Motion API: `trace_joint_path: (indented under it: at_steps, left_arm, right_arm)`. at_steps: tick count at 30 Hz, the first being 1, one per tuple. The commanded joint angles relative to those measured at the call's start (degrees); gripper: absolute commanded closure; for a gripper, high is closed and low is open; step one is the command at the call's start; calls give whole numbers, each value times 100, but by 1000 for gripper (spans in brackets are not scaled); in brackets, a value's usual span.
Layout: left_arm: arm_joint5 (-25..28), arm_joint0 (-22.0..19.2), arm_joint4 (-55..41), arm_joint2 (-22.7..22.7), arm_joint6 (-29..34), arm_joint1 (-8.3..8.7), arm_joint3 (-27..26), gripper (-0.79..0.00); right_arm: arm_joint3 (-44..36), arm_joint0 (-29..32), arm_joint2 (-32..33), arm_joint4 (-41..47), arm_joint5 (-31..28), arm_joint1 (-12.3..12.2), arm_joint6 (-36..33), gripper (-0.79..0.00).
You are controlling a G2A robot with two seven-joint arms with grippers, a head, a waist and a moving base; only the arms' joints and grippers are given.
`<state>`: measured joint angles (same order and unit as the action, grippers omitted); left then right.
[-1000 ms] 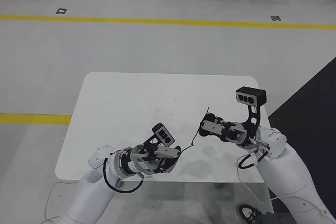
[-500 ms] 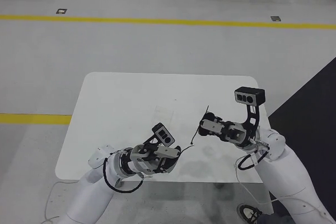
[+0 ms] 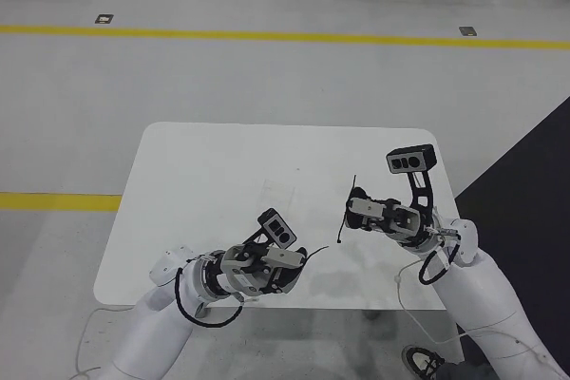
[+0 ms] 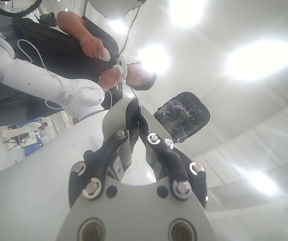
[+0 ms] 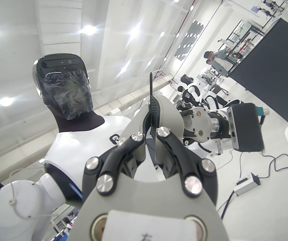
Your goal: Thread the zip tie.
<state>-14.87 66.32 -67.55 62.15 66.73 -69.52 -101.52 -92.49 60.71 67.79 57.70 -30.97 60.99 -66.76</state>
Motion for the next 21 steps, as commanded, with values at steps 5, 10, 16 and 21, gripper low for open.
trace_joint_path:
  at_steps: [5,10,16,21]
  left_arm:
    - [0,0,0,0,0,0,0,0]
    - [-35,24,60,-44,-157,-5,-152,0]
    - [-56,-56,139,-126,-294,-26,-260,0]
    - [92,-139,210,-144,-451,-50,-247,0]
  right_arm:
    - [48,-68,-26,-79,100,27,-57,0]
    - [48,-68,-26,-79,100,27,-57,0]
    - [48,-68,-26,-79,100,27,-57,0]
    - [48,-68,-26,-79,100,27,-57,0]
